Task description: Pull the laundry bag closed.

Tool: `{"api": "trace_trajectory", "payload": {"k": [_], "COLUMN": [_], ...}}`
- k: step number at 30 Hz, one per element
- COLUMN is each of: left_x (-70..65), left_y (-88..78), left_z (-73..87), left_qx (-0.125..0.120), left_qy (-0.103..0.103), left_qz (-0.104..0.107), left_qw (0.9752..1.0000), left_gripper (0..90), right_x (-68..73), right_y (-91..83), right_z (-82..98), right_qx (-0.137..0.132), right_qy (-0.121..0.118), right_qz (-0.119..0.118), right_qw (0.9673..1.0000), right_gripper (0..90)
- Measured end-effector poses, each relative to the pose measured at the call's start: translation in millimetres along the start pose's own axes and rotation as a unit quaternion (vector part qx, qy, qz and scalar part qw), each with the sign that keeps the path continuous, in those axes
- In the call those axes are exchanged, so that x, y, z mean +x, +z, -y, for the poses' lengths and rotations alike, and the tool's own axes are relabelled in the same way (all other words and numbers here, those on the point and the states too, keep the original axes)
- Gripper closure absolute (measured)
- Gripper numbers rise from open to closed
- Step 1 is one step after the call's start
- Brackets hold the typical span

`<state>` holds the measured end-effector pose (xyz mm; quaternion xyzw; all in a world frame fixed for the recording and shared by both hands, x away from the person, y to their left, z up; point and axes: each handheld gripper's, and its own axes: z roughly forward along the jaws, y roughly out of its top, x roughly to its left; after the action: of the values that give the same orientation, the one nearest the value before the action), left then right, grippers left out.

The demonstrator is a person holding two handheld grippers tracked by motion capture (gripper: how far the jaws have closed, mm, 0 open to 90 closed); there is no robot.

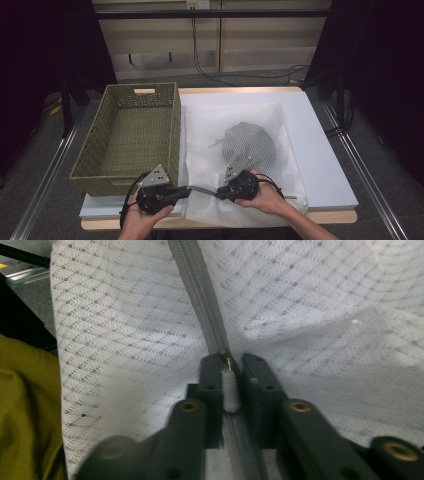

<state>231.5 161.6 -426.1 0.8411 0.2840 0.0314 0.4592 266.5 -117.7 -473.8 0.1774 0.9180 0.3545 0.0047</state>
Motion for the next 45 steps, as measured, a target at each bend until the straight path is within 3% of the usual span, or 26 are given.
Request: {"api": "trace_trajectory", "payload": {"k": [5, 10, 11, 14, 33, 45], "left_x": [2.4, 3.9, 3.5, 3.7, 3.2, 2.6], "left_y": [-0.9, -2.5, -3.7, -5.1, -6.6, -4.9], "left_z": [2.2, 4.6, 3.6, 2.9, 3.2, 4.5], "left_qx": [0.009, 0.009, 0.013, 0.004, 0.002, 0.005], "left_qy": [-0.005, -0.010, -0.009, -0.011, -0.012, -0.010], "left_qz": [-0.010, -0.013, -0.022, -0.017, -0.017, -0.013], "left_qw": [0.9999, 0.9998, 0.9996, 0.9998, 0.9998, 0.9999], "left_gripper": [86.0, 86.0, 86.1, 86.2, 86.1, 86.1], "right_x": [3.8, 3.0, 3.0, 2.0, 2.8, -3.8], "right_y": [-0.8, -10.2, -12.0, -17.7, -36.2, -47.8], "right_z": [-1.9, -1.8, -1.8, -0.7, 4.9, 15.4], "right_qx": [0.006, 0.005, 0.005, 0.006, 0.016, 0.001], "right_qy": [-0.017, -0.015, -0.016, -0.015, -0.018, -0.004], "right_qz": [0.015, 0.005, 0.005, 0.007, 0.017, 0.019], "right_qw": [0.9997, 0.9999, 0.9999, 0.9998, 0.9996, 0.9998], "right_gripper": [82.8, 83.0, 83.0, 83.1, 83.2, 83.2]}}
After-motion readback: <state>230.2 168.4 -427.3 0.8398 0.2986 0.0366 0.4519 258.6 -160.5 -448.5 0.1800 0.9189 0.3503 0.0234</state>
